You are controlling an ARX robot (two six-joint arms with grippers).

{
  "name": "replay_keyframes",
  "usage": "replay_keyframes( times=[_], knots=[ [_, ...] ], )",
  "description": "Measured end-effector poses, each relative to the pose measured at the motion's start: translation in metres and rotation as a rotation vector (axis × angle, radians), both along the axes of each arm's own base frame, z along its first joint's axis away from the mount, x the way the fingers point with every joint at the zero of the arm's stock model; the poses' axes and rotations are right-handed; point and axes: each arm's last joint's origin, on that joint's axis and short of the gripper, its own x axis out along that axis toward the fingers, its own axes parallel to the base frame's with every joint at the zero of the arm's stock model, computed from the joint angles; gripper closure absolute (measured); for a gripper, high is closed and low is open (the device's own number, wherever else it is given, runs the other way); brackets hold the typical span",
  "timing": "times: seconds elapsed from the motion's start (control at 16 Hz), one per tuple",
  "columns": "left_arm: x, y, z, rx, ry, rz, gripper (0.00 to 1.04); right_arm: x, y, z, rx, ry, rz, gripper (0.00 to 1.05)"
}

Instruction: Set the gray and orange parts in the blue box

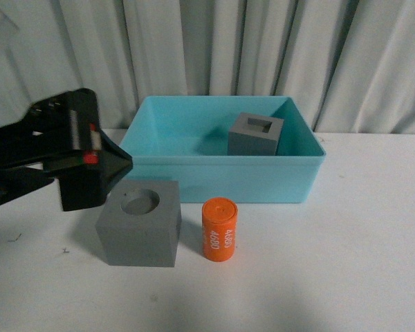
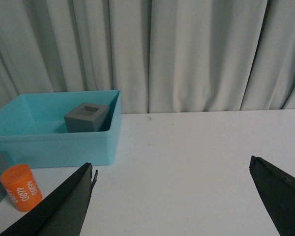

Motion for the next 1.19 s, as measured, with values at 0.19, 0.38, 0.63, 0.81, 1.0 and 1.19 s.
replay_keyframes(
  times=[0.19,0.38,0.63,0.81,1.0,1.19],
  knots=[
    [0.017,-0.014,-0.015,0.034,0.023,-0.01,0.07,0.0,0.0,0.0,0.0,0.0,0.0,0.06],
    [0.042,-0.024,-0.024,0.057,0.017,0.016,0.07,0.0,0.0,0.0,0.0,0.0,0.0,0.06],
    [0.064,-0.032,-0.044,0.108,0.02,0.022,0.07,0.0,0.0,0.0,0.0,0.0,0.0,0.06],
    [0.078,-0.026,-0.046,0.151,-0.026,0.018,0.07,0.0,0.0,0.0,0.0,0.0,0.0,0.06],
    [0.091,-0.007,-0.059,0.21,-0.011,0.051,0.07,0.0,0.0,0.0,0.0,0.0,0.0,0.06],
    [0.095,0.002,-0.062,0.239,-0.024,0.049,0.07,0.0,0.0,0.0,0.0,0.0,0.0,0.06]
  ],
)
